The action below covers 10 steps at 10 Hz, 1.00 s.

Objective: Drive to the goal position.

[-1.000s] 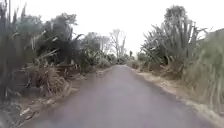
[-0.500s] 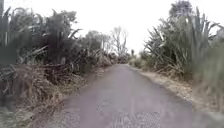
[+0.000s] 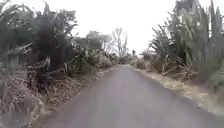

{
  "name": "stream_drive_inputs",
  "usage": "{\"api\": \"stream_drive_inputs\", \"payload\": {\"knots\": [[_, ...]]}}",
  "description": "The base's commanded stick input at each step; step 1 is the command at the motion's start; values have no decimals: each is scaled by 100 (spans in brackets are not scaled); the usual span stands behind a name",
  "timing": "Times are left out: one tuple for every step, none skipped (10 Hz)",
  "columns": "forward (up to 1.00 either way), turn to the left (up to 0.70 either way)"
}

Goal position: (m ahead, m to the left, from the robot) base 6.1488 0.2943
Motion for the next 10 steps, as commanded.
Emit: {"api": "stream_drive_inputs", "payload": {"knots": [[100,-25],[100,-12],[100,0],[100,0],[100,0],[100,0],[100,0],[100,0],[100,-40],[100,-40]]}}
